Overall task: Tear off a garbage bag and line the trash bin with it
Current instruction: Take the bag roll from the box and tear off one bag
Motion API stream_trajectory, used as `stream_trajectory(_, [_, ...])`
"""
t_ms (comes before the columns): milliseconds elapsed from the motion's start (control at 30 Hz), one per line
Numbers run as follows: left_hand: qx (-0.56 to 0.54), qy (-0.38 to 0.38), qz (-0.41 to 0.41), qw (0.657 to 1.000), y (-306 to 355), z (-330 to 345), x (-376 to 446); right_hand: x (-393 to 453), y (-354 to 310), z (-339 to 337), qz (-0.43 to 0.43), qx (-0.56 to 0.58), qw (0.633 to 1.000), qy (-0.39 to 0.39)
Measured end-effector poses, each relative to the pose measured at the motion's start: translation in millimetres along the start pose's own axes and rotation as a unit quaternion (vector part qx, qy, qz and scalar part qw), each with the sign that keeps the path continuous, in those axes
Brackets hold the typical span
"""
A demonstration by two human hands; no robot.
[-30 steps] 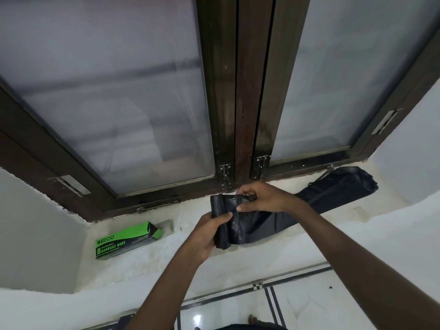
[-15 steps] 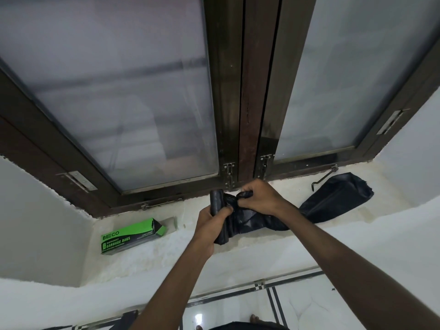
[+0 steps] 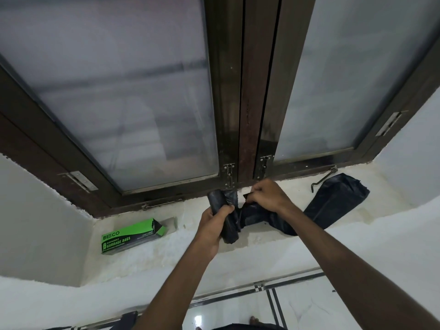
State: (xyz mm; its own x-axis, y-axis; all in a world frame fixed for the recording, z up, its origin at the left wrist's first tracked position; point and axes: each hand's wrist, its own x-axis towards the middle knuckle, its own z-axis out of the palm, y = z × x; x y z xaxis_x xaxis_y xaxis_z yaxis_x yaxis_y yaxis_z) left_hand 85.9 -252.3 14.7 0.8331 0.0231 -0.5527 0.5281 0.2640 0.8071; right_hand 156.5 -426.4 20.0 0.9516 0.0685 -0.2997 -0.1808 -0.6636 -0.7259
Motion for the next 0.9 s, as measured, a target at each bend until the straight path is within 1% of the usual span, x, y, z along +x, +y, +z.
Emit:
stream_trajectory(67, [-0.047, 0.029, -0.017, 0.998, 1, -1, 3, -3, -3, -3, -0.002, -0.001, 0.998, -0.066])
stream_trajectory(100, [-0.066, 0.040, -0.024, 0.997, 2, -3, 4, -5, -5, -3, -0.003, 0.023, 0.996, -0.091])
stream_trajectory(133, [-0.078, 0.046, -0.029, 0.995, 3, -5, 6, -8, -7, -4, 0.001, 0.058, 0.993, -0.104])
stream_trajectory(200, [-0.089, 0.047, -0.039, 0.994, 5, -11, 9, -12, -9, -4, 0.038, 0.129, 0.985, -0.109])
stream_trajectory(267, [-0.083, 0.048, -0.045, 0.994, 6, -16, 10, -14, -10, -2, 0.077, 0.195, 0.971, -0.116])
stream_trajectory(300, [-0.076, 0.049, -0.045, 0.995, 7, -18, 9, -15, -10, -2, 0.076, 0.217, 0.965, -0.129])
stream_trajectory(333, [-0.066, 0.048, -0.041, 0.996, 7, -20, 9, -16, -8, -2, 0.064, 0.224, 0.961, -0.146])
stream_trajectory(400, [-0.048, 0.035, -0.026, 0.998, 7, -21, 8, -21, -9, -5, 0.025, 0.205, 0.963, -0.174])
stream_trajectory(467, [-0.026, 0.018, -0.009, 0.999, 8, -22, 5, -24, -10, -8, 0.011, 0.190, 0.964, -0.183])
stream_trajectory(533, [0.010, 0.004, 0.004, 1.000, 8, -23, 4, -23, -10, -8, 0.009, 0.185, 0.966, -0.177])
stream_trajectory(633, [0.054, -0.001, 0.010, 0.998, 8, -21, 4, -20, -8, -4, 0.016, 0.166, 0.976, -0.141])
stream_trajectory(700, [0.064, 0.019, 0.019, 0.998, 7, -17, 4, -19, -8, 0, 0.020, 0.161, 0.979, -0.122])
stream_trajectory(900, [0.035, 0.083, 0.039, 0.995, 9, -4, 2, -20, -13, 10, 0.026, 0.181, 0.981, -0.060])
